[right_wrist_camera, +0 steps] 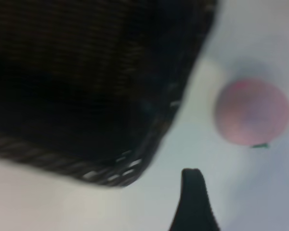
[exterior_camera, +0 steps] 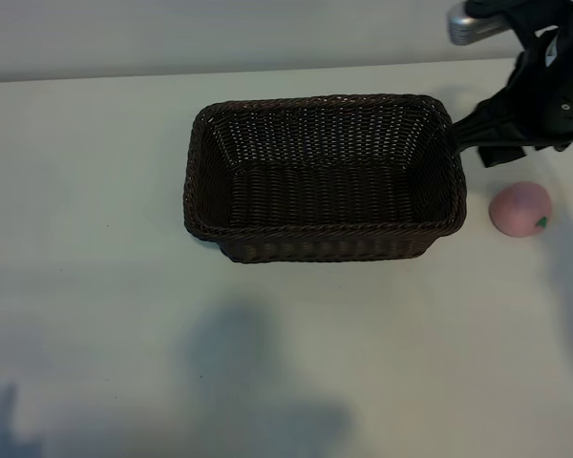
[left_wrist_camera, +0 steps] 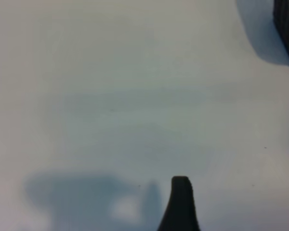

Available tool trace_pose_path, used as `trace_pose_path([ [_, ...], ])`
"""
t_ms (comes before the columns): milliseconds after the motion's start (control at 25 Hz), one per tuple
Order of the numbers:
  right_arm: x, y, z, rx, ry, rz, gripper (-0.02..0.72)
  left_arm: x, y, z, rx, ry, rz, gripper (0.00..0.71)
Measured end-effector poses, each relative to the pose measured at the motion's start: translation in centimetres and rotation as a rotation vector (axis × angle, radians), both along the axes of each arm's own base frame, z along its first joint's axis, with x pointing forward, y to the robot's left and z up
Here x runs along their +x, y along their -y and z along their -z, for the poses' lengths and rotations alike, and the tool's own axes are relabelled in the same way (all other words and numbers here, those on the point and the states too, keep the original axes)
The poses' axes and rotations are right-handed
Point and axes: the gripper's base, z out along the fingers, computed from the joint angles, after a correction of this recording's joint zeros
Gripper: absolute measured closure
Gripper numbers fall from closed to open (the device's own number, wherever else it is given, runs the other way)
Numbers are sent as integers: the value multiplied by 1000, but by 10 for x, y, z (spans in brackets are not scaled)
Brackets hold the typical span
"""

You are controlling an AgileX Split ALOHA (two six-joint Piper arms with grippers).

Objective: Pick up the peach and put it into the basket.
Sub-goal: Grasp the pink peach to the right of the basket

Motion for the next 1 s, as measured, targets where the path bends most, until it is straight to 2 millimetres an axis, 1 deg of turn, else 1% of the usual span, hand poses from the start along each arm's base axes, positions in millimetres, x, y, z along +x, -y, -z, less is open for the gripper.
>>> trace_pose_path([
  [240, 25, 27, 25, -2, -3, 89, 200, 0, -1, 0, 0, 0, 84, 113],
  [360, 36, 34, 43, -5, -17, 114, 200, 0, -1, 0, 0, 0, 103, 113],
  [560, 43, 36, 82, -16, -72, 115, 200, 0, -1, 0, 0, 0, 106, 113],
  [680, 46, 36, 101, -19, -91, 111, 200, 0, -1, 0, 0, 0, 106, 113],
  [840, 51, 38, 117, -30, -108, 119, 200, 0, -1, 0, 0, 0, 106, 113],
  [1000, 54, 42, 125, -36, -112, 127, 200, 0, -1, 0, -2, 0, 106, 113],
])
